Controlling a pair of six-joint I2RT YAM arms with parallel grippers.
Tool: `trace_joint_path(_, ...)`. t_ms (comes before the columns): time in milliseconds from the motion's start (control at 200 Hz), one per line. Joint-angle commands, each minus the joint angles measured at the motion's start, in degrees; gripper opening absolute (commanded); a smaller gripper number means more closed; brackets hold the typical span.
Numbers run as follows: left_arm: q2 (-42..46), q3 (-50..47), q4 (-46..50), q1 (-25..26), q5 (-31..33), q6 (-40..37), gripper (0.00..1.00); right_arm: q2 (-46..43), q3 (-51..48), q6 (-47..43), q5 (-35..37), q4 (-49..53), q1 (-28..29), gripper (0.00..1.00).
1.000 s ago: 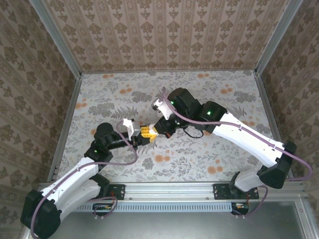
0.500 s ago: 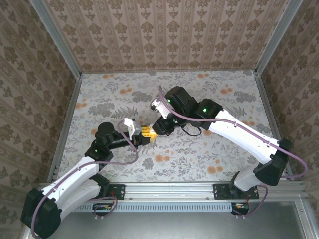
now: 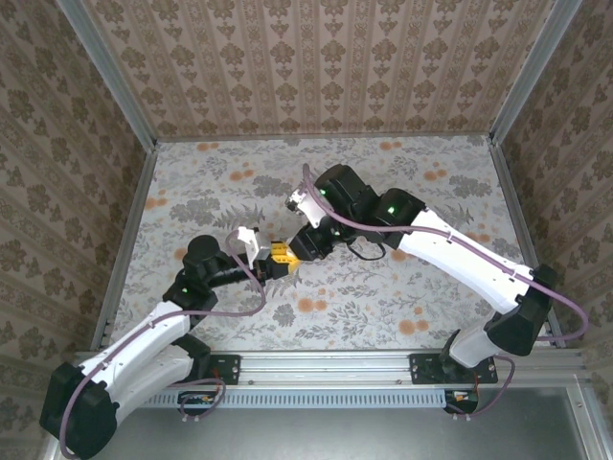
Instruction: Insert the wireless bluetooth earbuds into the charging case
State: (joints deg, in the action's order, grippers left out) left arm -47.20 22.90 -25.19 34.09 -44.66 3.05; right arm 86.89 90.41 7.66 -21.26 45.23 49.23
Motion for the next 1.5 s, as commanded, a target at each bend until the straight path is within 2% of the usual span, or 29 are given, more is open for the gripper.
trace_joint_path(0, 1.5, 0.7, -3.0, 0.9, -1.6, 0.1, 0.0, 2.5, 0.9, 0.7, -3.0, -0.2, 0.4, 0.29)
trace_joint_path(250, 1.5, 0.5, -3.1, 1.0, -1.0, 0.2, 0.0, 3.8, 2.5, 1.4, -2.2, 0.7, 0.9, 0.35)
trace_joint_path(390, 1.6, 0.4, -3.0, 1.0, -0.9, 0.2, 0.0, 2.5, 4.4, 3.2, 7.6, 2.2, 1.0, 0.37)
trace_joint_path(455, 1.8, 0.2, -3.0, 1.0, -0.7, 0.3, 0.0, 1.2, 4.4, 3.6, 9.6, 1.8, 0.9, 0.37)
trace_joint_path(875, 1.8, 0.2, -2.9, 1.0, -0.3, 0.4, 0.0, -4.2, 1.0, 8.0, 10.0, -1.5, 0.8, 0.39)
trace_joint_path(1020, 3.1, -1.0, -3.3, 0.7, 1.8, 0.5, 0.0, -6.7, 0.4, 10.3, 14.4, -3.5, 0.3, 0.41)
trace_joint_path(1185, 4.8, -2.4, -3.0, -0.8, 4.3, 1.5, 0.0, -9.1, -1.3, 13.4, 18.2, -4.3, -1.4, 0.35)
trace_joint_path(1335, 5.5, -2.9, -3.3, -1.9, 4.1, 2.3, 0.0, -7.5, -4.9, 16.9, 10.3, -10.3, -1.1, 0.24)
trace_joint_path(1410, 5.8, -3.0, -2.7, -2.3, 4.6, 2.4, 0.0, -5.1, -6.0, 17.7, 9.1, -11.9, -0.6, 0.23)
trace_joint_path(1475, 6.6, -2.1, 2.2, -2.9, 7.4, 1.3, 0.0, -4.5, -6.7, 18.1, 11.0, -12.0, -0.9, 0.23)
trace_joint_path(1495, 7.0, -1.8, 4.5, -3.1, 10.7, 0.6, 0.0, -4.4, -7.0, 18.4, 12.2, -12.1, -1.1, 0.23)
